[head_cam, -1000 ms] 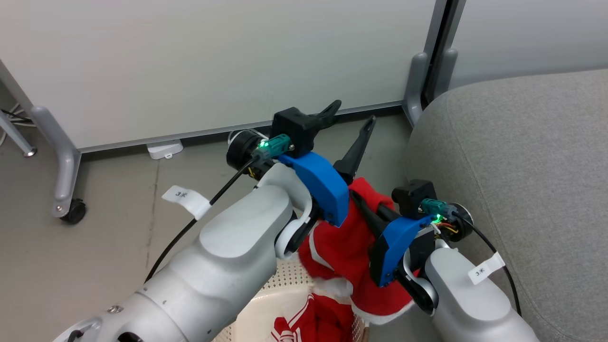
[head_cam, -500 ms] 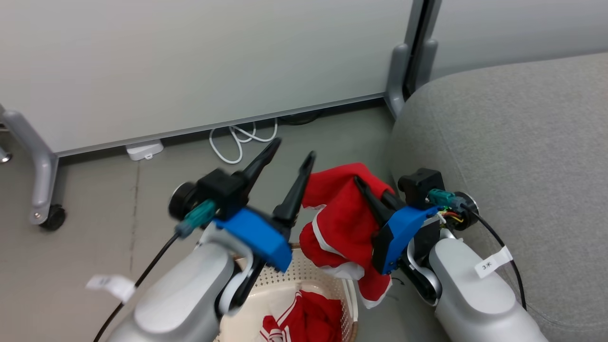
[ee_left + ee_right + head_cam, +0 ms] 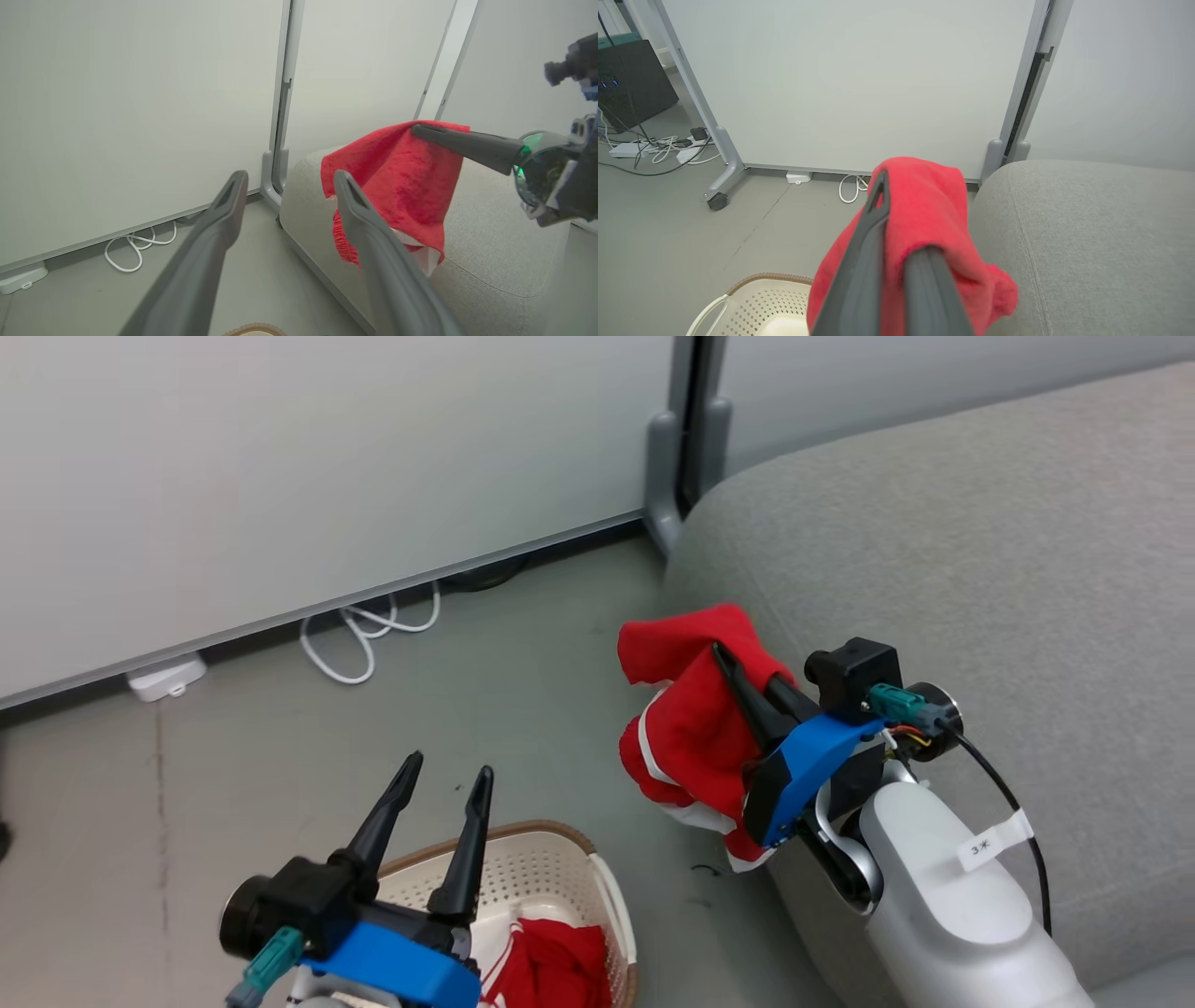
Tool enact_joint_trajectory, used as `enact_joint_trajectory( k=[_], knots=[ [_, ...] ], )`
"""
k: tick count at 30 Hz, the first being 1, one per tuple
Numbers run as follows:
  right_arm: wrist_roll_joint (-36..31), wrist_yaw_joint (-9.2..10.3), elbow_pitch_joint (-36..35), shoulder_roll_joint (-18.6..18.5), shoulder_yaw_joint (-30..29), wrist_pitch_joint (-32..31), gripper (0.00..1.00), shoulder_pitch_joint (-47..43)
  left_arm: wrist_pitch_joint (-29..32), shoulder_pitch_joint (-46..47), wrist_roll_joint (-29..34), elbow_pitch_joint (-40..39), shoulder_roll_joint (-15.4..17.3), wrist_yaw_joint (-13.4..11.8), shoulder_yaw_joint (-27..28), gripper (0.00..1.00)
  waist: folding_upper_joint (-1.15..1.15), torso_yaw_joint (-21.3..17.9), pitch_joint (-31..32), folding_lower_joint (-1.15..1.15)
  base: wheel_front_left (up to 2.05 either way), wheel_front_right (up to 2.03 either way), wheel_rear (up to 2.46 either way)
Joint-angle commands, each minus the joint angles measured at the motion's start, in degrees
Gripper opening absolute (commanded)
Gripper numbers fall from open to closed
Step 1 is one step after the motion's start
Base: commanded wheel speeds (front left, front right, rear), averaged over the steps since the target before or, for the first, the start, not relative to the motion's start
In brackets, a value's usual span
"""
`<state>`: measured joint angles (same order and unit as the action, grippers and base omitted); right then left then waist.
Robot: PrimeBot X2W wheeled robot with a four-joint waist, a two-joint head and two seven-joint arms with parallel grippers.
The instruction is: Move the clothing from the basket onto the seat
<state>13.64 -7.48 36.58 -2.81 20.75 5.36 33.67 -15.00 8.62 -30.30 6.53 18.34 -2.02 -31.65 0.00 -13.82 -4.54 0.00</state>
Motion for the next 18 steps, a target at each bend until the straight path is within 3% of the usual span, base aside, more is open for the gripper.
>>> enact_joint_trajectory(
  k=[1,14,18],
  knots=[
    [-0.31,-0.03,-0.6,-0.15,-0.29,-0.13,0.0,-0.83,-0.26,-1.08,0.94,-0.62,-0.4,0.04,1.47,1.0,0.0,-2.69,-0.16,0.0,0.0,0.0,0.0],
    [-1.93,-0.03,-6.2,-0.11,-2.63,-1.73,0.0,-4.16,-0.27,-5.6,7.12,-0.24,-3.34,3.68,9.27,1.0,0.0,-16.07,-1.55,0.0,0.0,0.0,0.0],
    [-2.38,-0.03,-7.49,-0.11,-4.66,-1.85,0.0,-5.33,-0.27,-4.45,8.37,0.47,-3.63,5.04,9.36,1.0,0.0,-17.84,-2.46,0.0,0.0,0.0,0.0]
  ],
)
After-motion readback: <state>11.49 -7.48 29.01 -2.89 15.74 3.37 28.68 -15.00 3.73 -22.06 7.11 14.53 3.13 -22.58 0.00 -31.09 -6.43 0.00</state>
